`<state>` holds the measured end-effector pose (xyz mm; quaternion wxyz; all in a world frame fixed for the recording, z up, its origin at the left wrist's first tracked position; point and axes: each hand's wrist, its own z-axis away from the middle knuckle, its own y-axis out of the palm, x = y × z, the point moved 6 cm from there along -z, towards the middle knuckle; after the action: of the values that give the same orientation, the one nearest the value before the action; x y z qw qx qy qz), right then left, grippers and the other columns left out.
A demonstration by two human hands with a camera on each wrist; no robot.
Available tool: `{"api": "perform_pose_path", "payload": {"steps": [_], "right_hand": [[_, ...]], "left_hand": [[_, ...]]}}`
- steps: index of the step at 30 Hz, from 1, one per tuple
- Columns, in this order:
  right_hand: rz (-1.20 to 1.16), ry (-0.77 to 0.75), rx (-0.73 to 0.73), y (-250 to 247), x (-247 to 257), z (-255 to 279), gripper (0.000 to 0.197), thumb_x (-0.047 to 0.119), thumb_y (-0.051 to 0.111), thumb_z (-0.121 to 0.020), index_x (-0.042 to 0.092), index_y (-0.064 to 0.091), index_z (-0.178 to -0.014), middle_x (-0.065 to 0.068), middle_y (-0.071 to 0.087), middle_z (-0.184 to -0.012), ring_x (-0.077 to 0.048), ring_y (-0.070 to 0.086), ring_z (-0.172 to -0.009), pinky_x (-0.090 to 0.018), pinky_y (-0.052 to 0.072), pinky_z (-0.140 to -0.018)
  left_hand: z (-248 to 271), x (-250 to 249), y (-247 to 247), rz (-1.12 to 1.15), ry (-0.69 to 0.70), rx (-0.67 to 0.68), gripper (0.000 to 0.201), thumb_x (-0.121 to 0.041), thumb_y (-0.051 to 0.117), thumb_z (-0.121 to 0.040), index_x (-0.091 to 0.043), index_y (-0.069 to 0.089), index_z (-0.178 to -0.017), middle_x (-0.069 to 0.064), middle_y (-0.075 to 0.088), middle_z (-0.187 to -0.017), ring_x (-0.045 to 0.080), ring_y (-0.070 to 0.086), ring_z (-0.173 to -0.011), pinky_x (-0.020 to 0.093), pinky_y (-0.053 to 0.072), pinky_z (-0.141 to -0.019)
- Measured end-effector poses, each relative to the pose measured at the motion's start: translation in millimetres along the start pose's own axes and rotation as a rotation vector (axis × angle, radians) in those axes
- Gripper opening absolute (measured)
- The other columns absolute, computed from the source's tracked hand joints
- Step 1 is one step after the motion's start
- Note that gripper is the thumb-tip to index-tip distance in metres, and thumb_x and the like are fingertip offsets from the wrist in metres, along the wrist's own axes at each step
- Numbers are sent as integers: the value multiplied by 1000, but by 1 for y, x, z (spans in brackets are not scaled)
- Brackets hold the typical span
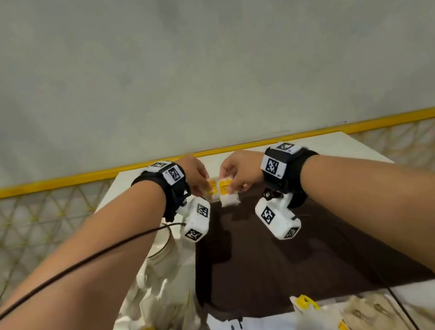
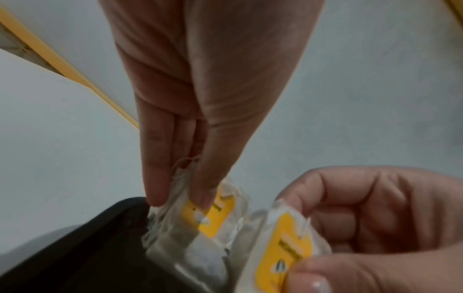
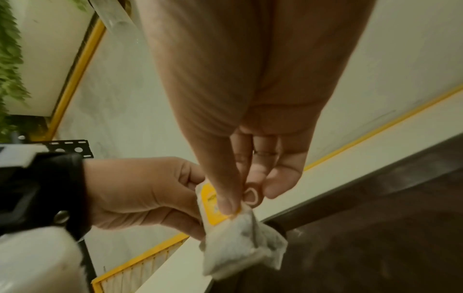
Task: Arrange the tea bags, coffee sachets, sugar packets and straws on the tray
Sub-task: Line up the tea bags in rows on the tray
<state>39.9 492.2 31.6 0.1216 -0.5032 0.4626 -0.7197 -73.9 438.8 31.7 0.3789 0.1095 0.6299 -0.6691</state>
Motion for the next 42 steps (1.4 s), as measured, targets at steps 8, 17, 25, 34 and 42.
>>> {"api": "perform_pose_path", "payload": {"steps": [8,17,25,34,42], "right_hand": [[-126,-11,144,29,-11,-23,21,3,70,-82,10,64,-101,-10,62,-85,-18,57,-67,-26,48,-59],[-167,40,45,43,-25,-31,19,0,69,-81,12,62,-94,-10,64,-81,-13,59,-61,-22,54,-58],[-389,91,-116,18,-40,-29,11,8,72,-83,6,61,-84,-8,65,-72,-12,64,-59,-23,56,-59],[-442,162,-136,31,-50,-39,18,-9,67,-79,7,61,-75,-14,63,-77,-25,65,-68,-32,59,-70],[-501,178,-159,39,-50,-44,21,-9,68,-80,8,58,-74,-10,59,-79,-27,62,-71,-32,58,-67]], "left_hand": [[-36,25,2,-76,-40,38,14,-4,76,-72,-10,65,-79,19,71,-93,35,69,-93,49,54,-88],[-39,32,12,-51,-46,105,13,-4,72,-76,-14,65,-79,13,68,-89,30,66,-90,41,52,-90],[-36,38,-1,26,-57,106,18,9,70,-76,-6,66,-85,26,67,-104,38,66,-97,48,52,-92],[-41,38,10,111,-90,16,18,5,64,-84,3,67,-102,20,68,-89,27,66,-76,41,56,-86],[-44,44,12,174,-147,-60,25,11,56,-87,4,65,-109,8,61,-73,14,58,-60,14,49,-41]]}}
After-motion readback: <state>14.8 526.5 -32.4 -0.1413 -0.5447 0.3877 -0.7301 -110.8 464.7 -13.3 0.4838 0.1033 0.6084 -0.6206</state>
